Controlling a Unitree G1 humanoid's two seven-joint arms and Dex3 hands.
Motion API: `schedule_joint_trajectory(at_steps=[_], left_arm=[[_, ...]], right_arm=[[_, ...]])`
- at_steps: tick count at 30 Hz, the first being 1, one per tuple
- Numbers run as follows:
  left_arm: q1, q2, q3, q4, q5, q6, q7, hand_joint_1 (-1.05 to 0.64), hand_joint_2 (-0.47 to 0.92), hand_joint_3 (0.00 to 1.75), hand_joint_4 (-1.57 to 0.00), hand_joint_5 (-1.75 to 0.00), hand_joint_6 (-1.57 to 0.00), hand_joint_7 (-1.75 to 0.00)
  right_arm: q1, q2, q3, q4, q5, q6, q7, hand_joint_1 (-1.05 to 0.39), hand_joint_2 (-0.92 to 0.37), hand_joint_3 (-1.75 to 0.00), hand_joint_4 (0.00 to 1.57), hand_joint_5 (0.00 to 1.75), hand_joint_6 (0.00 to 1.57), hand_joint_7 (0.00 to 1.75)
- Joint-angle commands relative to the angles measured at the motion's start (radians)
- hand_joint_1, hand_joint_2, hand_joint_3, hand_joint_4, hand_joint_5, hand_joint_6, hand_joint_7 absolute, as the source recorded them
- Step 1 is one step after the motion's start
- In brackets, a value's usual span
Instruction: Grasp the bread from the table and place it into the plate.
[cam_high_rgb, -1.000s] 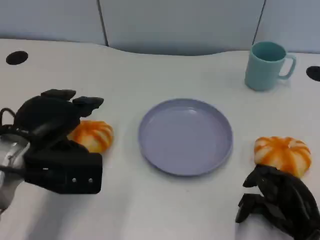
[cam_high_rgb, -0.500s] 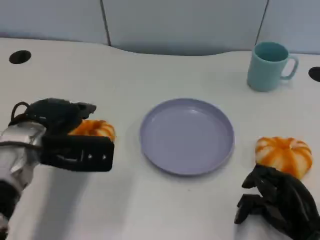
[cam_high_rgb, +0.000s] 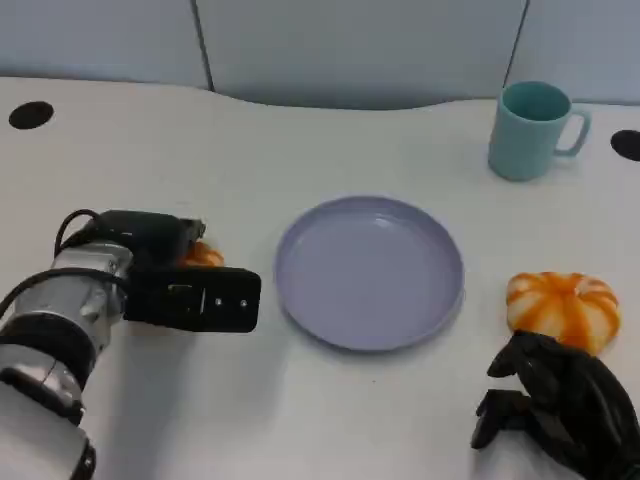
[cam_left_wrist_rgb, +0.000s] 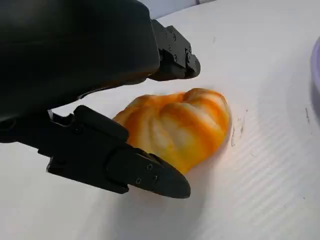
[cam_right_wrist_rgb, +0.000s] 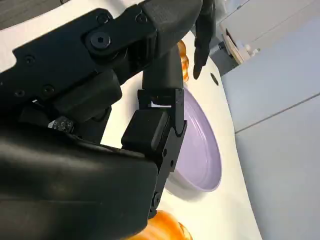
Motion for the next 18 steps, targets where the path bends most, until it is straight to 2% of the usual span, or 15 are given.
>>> schedule_joint_trajectory(at_steps=[1,18], left_arm=[[-0.032,-0.01,-0.019,0.043,-0.008,0.016,0.026,-0.66,0.85,0.0,-0.08,-0.01,-0.18,0.0],[-0.008,-0.035,-0.069,0.118,-0.009,0.066,0.092,-0.64,0.84,0.0,-0.08,-0.01,-0.17,-0.01]], right_arm=[[0.013,-0.018,-0.008,-0.012,0.007,0.001,0.002,-0.88,-0.79,0.0,1.4,0.88,1.16,0.94],[0.036,-0.026,-0.013,-0.036,0.021,0.015,0.009,-0.87,-0.79,0.0,1.39,0.87,1.17,0.94]])
